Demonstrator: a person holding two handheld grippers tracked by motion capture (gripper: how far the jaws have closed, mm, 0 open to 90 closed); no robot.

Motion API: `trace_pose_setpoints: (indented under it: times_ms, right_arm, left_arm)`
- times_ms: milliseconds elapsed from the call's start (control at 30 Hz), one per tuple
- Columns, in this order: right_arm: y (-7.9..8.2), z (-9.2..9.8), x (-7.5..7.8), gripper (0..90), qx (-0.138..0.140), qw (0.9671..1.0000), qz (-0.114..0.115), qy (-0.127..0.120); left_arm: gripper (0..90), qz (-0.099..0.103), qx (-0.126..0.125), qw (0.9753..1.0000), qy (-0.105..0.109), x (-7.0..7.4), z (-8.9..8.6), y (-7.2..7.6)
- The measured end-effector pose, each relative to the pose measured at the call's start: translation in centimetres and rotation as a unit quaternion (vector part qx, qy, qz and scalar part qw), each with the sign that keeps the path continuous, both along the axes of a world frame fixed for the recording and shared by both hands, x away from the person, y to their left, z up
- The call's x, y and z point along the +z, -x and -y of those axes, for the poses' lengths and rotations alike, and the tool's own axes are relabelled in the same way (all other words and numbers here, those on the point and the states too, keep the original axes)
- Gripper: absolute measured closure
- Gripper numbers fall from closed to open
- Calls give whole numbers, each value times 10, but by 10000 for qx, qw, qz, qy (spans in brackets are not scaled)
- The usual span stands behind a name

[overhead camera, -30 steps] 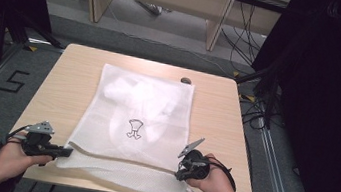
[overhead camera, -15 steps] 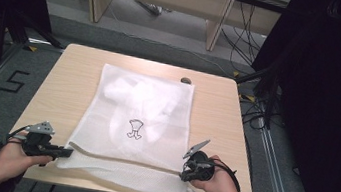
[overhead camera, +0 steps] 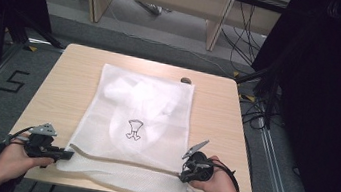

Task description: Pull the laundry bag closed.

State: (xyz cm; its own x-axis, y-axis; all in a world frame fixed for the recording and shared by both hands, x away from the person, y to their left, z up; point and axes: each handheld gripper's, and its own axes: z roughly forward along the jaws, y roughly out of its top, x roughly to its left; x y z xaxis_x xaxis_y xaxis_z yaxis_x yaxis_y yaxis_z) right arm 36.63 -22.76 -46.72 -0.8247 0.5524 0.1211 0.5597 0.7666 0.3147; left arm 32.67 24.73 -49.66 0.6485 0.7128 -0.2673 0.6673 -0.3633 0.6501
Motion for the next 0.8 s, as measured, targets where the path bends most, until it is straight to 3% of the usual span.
trace_pose_setpoints:
  times_ms: [33, 67, 133, 167, 200, 233, 267, 300, 400, 467, 500, 533, 567, 600, 633, 667, 767, 800]
  right_arm:
    - [0, 1, 1, 738, -1, 10000, 66, -21]
    - [0, 1, 1, 720, -25, 9999, 51, -82]
    - [-1, 1, 2, 678, -115, 9997, 149, -138]
    - [-1, 2, 3, 652, -136, 9996, 154, -192]
    - [0, 1, 3, 630, -236, 9992, 174, -258]
    - [-1, 1, 3, 612, -253, 9988, 265, -327]
    - [-3, 2, 3, 602, -252, 9983, 361, -389]
    - [-2, 2, 3, 593, -317, 9979, 340, -445]
    - [-4, 1, 3, 541, -288, 9953, 658, -645]
    - [-5, 1, 3, 524, -377, 9923, 838, -828]
    - [-5, 0, 2, 514, -589, 9891, 994, -916]
    - [-6, 0, 5, 498, -550, 9884, 975, -1030]
    - [-6, -1, 3, 492, -629, 9844, 1074, -1242]
    - [-6, 0, 5, 486, -611, 9851, 1066, -1204]
    - [-5, -2, 5, 478, -681, 9840, 1061, -1255]
    - [-8, -3, 1, 470, -540, 9799, 1400, -1317]
    - [-6, -3, 3, 452, -708, 9821, 1217, -1250]
    - [-7, -3, 2, 447, -639, 9812, 1310, -1264]
  left_arm:
    - [786, -19, -9, 10000, 50, -1, 0, 0]
    - [775, -16, 137, 9998, 132, -1, 3, 1]
    - [747, -9, -58, 10000, -45, 0, -1, -1]
    - [724, 32, 88, 9999, 52, -1, 2, 0]
    - [698, 50, 121, 9999, 53, -1, 2, 1]
    - [666, 191, 131, 9997, 19, -3, 2, 1]
    - [627, 197, 2, 9997, -114, -2, 0, 0]
    - [591, 192, 129, 9997, -39, -1, 1, 1]
    - [483, 356, 114, 9993, -81, 0, -4, 2]
    - [413, 611, 171, 9980, -63, 2, -6, 3]
    - [385, 708, 250, 9972, 20, 3, -7, 4]
    - [359, 807, 283, 9963, 12, 4, -9, 4]
    - [334, 902, 371, 9951, 134, 4, -9, 4]
    - [314, 1059, 384, 9936, 121, 6, -11, 4]
    - [288, 1085, 440, 9930, 146, 7, -11, 4]
    - [272, 1167, 466, 9920, 146, 7, -11, 4]
    - [235, 1292, 441, 9905, 139, 9, -10, 4]
    - [227, 1344, 409, 9900, 104, 9, -10, 4]
